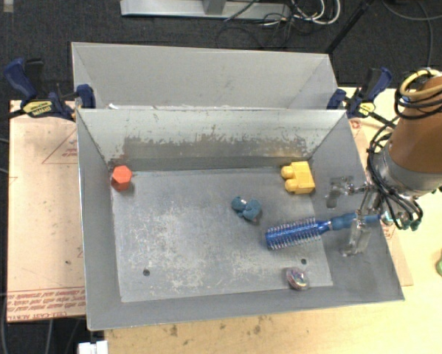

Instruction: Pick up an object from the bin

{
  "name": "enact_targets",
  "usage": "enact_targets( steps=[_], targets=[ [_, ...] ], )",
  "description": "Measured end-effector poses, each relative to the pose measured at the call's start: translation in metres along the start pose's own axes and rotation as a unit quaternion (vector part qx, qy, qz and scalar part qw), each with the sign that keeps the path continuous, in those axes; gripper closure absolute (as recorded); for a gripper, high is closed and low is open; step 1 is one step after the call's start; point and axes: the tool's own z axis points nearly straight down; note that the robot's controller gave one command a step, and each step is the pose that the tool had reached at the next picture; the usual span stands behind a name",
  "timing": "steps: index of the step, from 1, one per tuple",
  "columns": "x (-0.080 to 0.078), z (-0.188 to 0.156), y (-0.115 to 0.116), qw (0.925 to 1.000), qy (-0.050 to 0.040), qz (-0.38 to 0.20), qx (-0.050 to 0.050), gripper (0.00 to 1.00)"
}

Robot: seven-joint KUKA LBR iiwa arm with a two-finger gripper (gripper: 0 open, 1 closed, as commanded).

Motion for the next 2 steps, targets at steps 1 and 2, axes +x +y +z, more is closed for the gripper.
enact_targets(
  steps=[1, 2],
  targets=[
    [-0.0273, 0.1429, -0.0121, 0.9965, -0.0019, -0.084, 0.0, 0.0],
    [-0.0295, 0.1387, -0.0114, 0.9963, -0.0052, -0.086, 0.0, 1.0]
  ],
)
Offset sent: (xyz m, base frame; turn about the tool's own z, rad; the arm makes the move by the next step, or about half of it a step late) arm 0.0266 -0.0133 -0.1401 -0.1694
